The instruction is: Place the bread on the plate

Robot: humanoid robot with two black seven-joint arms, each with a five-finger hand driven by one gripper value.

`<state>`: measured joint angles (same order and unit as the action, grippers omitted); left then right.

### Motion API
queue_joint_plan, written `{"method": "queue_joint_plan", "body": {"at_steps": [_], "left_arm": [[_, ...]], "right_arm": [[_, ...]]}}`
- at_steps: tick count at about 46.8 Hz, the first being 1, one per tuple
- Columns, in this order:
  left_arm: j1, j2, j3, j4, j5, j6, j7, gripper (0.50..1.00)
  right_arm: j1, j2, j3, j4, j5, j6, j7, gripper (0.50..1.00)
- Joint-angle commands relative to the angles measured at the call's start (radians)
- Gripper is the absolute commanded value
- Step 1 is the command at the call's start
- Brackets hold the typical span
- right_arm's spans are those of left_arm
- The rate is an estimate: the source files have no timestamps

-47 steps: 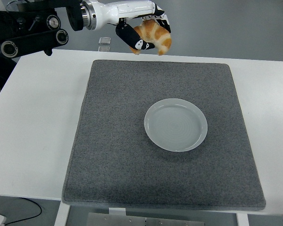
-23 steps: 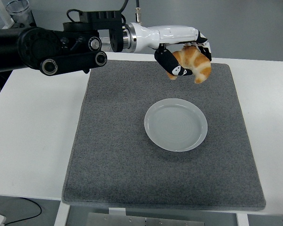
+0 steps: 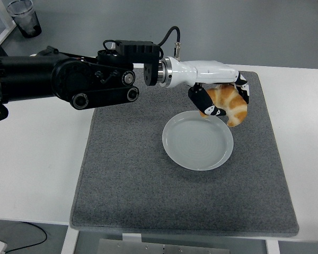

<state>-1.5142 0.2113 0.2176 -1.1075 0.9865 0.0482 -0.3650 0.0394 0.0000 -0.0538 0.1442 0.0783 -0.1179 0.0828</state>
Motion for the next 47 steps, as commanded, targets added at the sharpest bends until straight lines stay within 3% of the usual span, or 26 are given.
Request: {"method": "queue_joint_plan", "body": {"at_steps": [1, 29, 47], "left_arm": [[0.015, -0.007, 0.005, 0.009, 0.017, -0.001, 0.000, 0.500], [0.143, -0.024, 0.006, 0.078, 0.123, -0.001, 0.000, 0.500], [0.180, -0.024, 0.028, 0.100, 0.162, -0.001, 0.000, 0.500]], "right_arm": [[0.001, 0.000, 0.000, 0.000, 0.000, 0.000, 0.000, 0.952], [0.001, 0.000, 0.000, 0.000, 0.000, 0.000, 0.000, 0.952], [-0.001, 0.000, 0.000, 0.000, 0.000, 0.000, 0.000, 0.952]]}}
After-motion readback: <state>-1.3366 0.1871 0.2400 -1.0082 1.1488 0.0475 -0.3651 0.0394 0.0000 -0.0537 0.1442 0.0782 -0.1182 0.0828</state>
